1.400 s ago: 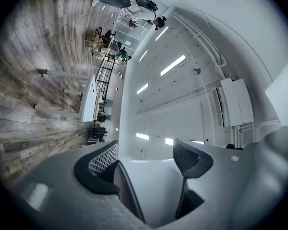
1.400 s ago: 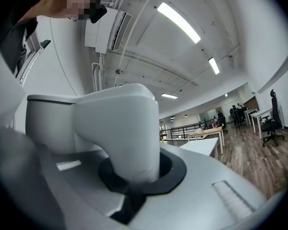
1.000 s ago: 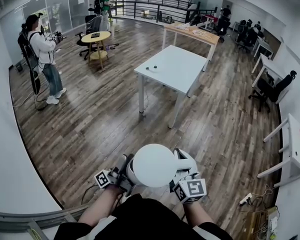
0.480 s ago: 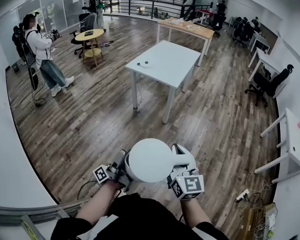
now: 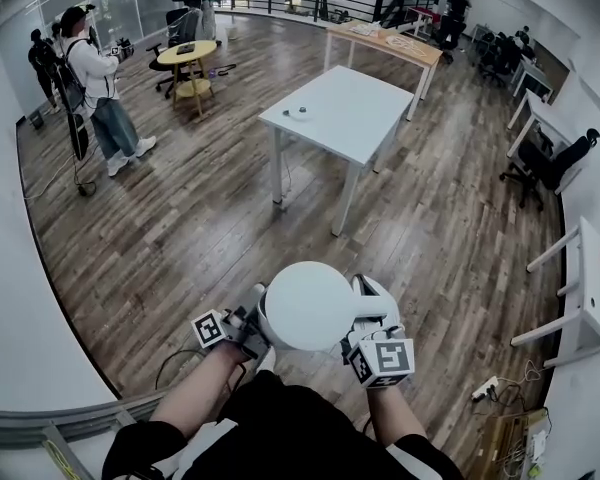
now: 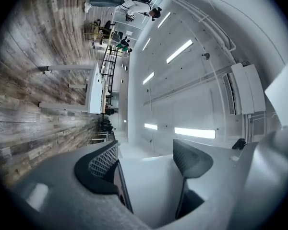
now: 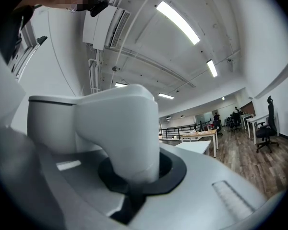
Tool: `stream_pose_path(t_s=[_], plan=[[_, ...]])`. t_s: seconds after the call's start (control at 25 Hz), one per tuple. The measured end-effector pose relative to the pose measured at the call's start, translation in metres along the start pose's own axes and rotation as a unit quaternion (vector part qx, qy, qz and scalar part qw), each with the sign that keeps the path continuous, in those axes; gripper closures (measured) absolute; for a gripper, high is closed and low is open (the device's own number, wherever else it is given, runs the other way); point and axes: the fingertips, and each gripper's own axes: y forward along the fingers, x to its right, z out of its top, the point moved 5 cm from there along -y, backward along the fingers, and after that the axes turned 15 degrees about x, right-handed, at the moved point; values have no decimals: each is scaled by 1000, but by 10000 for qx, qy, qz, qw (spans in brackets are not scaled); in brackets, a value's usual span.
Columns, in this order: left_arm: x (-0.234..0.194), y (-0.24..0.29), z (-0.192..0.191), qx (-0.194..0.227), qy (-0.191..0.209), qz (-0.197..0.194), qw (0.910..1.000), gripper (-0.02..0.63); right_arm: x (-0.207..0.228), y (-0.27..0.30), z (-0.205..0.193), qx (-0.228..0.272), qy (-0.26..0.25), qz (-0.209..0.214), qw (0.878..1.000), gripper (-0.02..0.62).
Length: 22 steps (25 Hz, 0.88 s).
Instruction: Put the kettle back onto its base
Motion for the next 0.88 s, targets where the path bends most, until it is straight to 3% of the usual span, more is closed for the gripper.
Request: stream_pose_path(t_s=[0.32,0.88], plan=[[-19,45,44,56,-264,-126,9996,265,0,64,-11,0,-171,-74,9998,591],[-45,103,127,-27,-326,-107,9994,265,-14,159,-44,-15,-236,-158,9996,591]])
